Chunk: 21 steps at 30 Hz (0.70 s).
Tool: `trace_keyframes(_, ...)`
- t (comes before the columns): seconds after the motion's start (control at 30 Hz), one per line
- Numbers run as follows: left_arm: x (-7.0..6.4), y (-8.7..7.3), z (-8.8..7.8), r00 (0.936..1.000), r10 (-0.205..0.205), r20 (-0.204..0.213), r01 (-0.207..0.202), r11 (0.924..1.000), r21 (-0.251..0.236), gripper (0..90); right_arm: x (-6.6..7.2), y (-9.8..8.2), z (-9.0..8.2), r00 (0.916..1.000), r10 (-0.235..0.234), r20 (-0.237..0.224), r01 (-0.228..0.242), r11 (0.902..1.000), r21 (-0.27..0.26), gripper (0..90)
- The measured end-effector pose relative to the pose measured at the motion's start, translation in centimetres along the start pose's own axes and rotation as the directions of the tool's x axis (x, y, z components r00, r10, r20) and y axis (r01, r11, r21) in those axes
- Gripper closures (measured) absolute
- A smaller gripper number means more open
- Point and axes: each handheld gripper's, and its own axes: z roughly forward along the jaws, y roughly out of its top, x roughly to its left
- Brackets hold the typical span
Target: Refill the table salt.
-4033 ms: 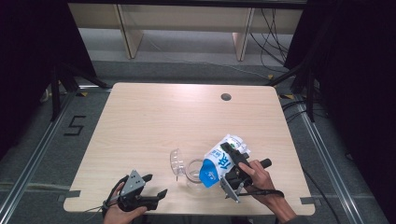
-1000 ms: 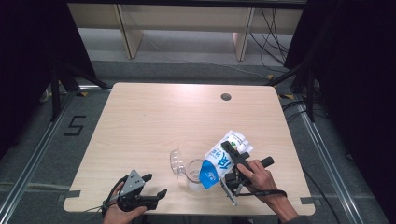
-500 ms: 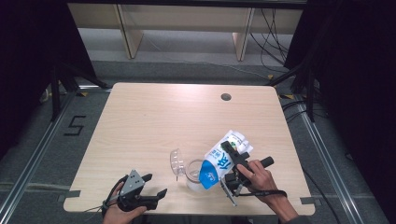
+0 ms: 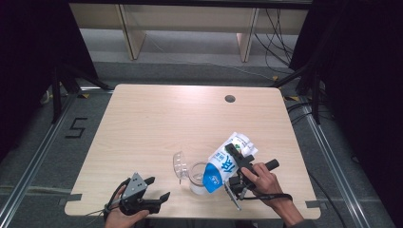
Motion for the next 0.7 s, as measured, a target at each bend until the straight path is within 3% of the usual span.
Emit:
trace_keyframes(0.07,0.0,0.0,0.0,1.0,0.0,0.0,0.0,1.0,0.0,21.8,-0.4,0.0,0.1,0.9987,-0.047,0.016,0.048,0.9986,-0.022,49.6)
trace_keyframes(0.13,0.0,0.0,0.0,1.0,-0.004,0.0,0.004,1.0,-0.004,21.9,-0.4,0.0,0.1,0.9988,-0.047,0.016,0.048,0.9986,-0.023,49.6)
trace_keyframes(0.17,0.0,0.0,0.0,1.0,-0.004,0.0,0.004,1.0,-0.005,21.9,0.0,0.0,0.1,0.9999,-0.011,0.009,0.011,0.9999,-0.01,49.6)
trace_keyframes(0.2,0.0,0.0,0.0,1.0,-0.004,0.001,0.004,1.0,-0.004,21.9,0.0,0.0,0.0,1.0,-0.006,0.003,0.006,1.0,0.001,49.6)
trace_keyframes(0.4,0.0,0.0,0.0,1.0,0.001,0.0,-0.001,1.0,0.0,21.9,0.1,0.1,0.0,0.9998,-0.02,-0.001,0.02,0.9998,0.002,50.2)
trace_keyframes(0.47,0.0,0.0,0.0,1.0,-0.003,0.0,0.003,1.0,-0.003,21.9,0.6,0.1,-0.4,0.9984,0.05,-0.025,-0.048,0.9972,0.057,50.2)
trace_keyframes(0.7,0.0,0.0,0.0,1.0,0.001,0.0,-0.001,1.0,0.0,21.8,0.6,0.1,-0.5,0.9987,0.045,-0.024,-0.043,0.9974,0.058,50.3)
